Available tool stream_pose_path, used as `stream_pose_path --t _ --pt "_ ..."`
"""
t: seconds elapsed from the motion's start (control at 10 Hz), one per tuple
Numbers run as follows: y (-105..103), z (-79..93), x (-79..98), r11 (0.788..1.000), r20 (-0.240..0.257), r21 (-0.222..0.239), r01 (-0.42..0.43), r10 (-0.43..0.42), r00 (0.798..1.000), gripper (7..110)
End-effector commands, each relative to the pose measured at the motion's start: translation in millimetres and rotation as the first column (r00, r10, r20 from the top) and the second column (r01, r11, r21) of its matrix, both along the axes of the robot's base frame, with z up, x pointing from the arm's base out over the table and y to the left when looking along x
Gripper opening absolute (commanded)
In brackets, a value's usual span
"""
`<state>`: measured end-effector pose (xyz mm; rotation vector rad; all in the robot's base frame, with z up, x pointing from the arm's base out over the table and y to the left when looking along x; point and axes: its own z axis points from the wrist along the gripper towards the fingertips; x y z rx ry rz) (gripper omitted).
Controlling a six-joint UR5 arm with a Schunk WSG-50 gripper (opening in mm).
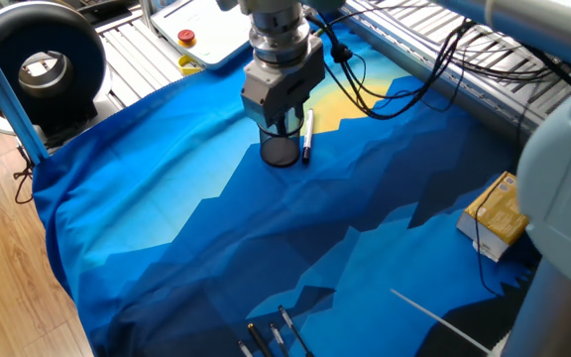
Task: Put the pen into the pen holder
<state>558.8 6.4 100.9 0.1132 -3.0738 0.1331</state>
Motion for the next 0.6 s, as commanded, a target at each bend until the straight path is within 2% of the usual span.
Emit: stream_pose_path --t 0.0,0.1,0.2,0.3,0.4,0.5 --pt "0 0.7 -8.8 0.998 0.008 0.054 0.037 -0.037 0.999 44" --pt "-13 -2.1 -16.3 1.0 -0.013 0.008 0.024 -0.024 1.0 44" --pt "-43 1.5 -26.2 0.993 -0.058 -0.121 0.013 -0.02 0.998 22" --pt "-53 4.3 -30.6 0.987 -0.08 -0.161 -0.01 -0.003 0.997 22" --pt "-70 8.4 -28.6 0.974 -0.079 -0.221 -0.046 0.029 0.996 22" --pt "-76 8.6 -27.7 0.97 -0.072 -0.238 -0.047 0.03 0.997 22"
